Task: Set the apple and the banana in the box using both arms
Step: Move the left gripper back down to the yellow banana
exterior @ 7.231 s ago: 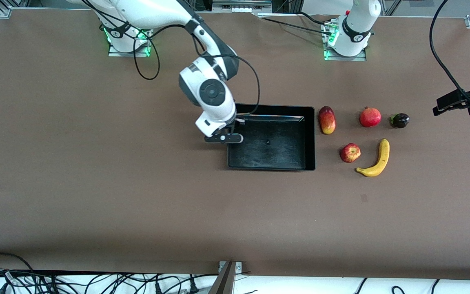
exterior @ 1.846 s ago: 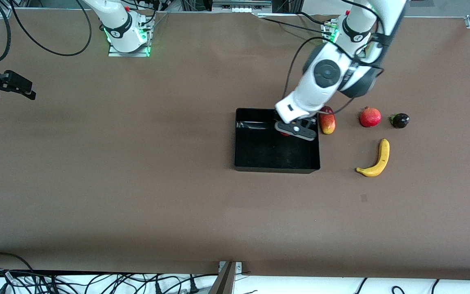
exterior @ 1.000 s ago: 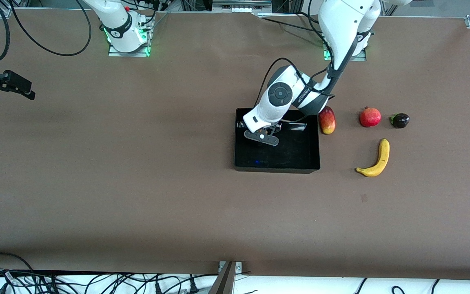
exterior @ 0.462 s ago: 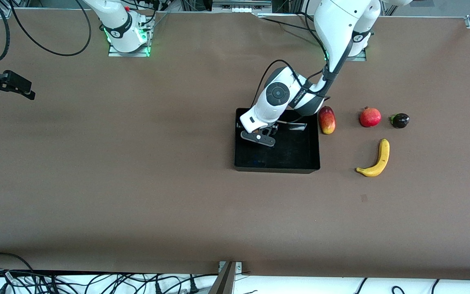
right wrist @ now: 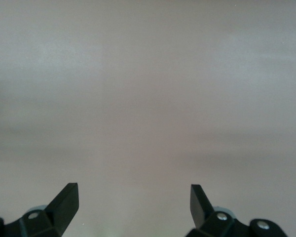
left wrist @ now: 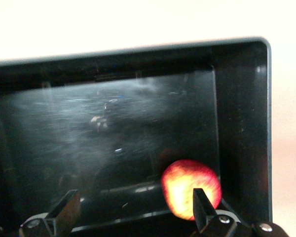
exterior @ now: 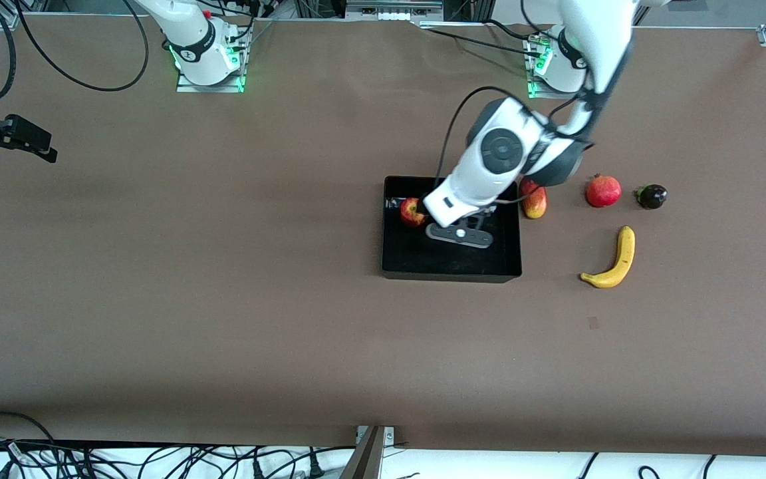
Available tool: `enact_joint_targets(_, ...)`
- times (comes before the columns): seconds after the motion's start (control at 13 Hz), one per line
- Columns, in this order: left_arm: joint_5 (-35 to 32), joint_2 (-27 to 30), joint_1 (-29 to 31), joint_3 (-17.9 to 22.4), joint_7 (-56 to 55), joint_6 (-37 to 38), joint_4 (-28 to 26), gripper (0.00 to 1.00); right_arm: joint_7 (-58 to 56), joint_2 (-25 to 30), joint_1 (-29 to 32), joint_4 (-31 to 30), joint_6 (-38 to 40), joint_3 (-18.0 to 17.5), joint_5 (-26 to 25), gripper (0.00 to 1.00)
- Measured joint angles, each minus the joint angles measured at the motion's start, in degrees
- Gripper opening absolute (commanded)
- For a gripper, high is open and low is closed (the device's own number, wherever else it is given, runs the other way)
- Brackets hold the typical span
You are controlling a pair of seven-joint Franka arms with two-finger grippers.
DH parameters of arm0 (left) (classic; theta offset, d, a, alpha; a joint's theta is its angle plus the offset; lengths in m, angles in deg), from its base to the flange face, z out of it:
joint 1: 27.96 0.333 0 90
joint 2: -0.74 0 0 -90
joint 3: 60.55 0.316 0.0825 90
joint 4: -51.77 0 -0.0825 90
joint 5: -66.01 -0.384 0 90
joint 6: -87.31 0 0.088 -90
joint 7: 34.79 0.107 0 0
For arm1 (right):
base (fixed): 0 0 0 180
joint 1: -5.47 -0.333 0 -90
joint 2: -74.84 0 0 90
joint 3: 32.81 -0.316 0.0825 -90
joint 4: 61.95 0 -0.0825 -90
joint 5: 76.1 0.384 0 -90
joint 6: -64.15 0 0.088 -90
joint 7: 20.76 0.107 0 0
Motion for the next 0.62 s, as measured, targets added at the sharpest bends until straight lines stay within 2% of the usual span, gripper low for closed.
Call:
enact_joint_targets(0.23, -0.01, 5.66, 10.84, -0.84, 15.7, 6.89, -1.15, 1.0, 0.0, 0.0, 0.01, 0.0, 0.01, -0.04, 0.0, 1.0)
enact_joint_targets(0.46, -0.6, 5.55, 20.62, -0.76, 34.41, 7.57, -3.45, 1.0, 0.0, 0.0, 0.0, 0.0, 0.01, -0.19, 0.01, 1.0)
enact_joint_targets(0.62, -4.47, 4.29, 25.37, -0.76, 42.54, 6.91, -4.72, 1.0, 0.0, 0.0, 0.01, 0.0, 0.03, -0.2, 0.01, 1.0)
